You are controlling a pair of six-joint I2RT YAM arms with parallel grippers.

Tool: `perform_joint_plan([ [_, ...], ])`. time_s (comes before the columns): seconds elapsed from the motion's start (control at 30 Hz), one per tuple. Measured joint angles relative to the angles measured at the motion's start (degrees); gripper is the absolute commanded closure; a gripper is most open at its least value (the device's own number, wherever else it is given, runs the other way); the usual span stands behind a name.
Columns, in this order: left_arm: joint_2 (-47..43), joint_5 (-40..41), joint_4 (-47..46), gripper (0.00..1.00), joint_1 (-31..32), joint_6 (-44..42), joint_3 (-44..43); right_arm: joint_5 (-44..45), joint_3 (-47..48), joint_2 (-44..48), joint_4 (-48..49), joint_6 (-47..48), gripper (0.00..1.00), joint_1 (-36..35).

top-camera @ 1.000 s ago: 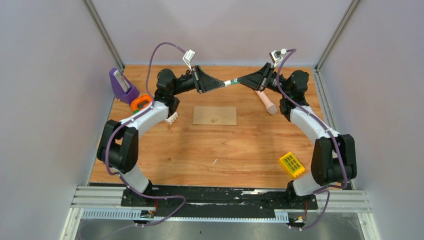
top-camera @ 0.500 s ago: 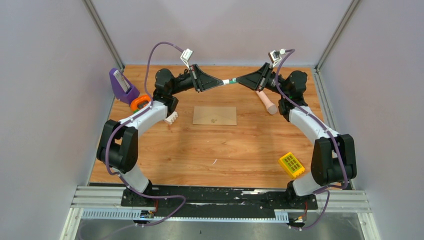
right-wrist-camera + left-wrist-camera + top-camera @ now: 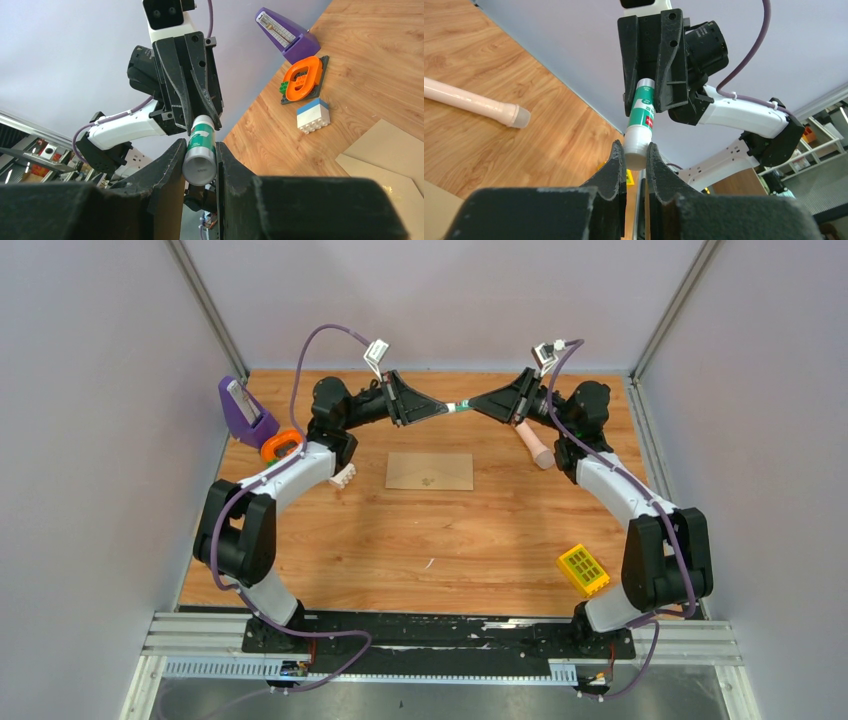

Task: Place the letter into the envelope and seal it
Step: Close the solid glue cap on the solid glue.

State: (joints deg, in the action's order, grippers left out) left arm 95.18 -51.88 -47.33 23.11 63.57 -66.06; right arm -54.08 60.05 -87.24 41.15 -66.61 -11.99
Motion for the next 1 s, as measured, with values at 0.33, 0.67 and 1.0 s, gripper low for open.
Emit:
perform_joint_plan([
  [0.33, 0.00, -0.24, 1.51, 0.86, -0.02, -0.72, 0.00, 0.04, 0.02, -0.07, -1.77, 0.94, 1.00, -0.15],
  [0.67, 0.00, -0.39, 3.48, 0.81, -0.39, -1.77, 0.00, 0.44, 1.38, -1.92, -2.73, 2.38, 1.00, -0.94],
  [1.0, 0.09, -1.14, 4.26, 0.65, -0.26, -2.10, 0.00, 0.28, 1.57, -2.71, -1.99, 1.66, 1.00, -1.99],
])
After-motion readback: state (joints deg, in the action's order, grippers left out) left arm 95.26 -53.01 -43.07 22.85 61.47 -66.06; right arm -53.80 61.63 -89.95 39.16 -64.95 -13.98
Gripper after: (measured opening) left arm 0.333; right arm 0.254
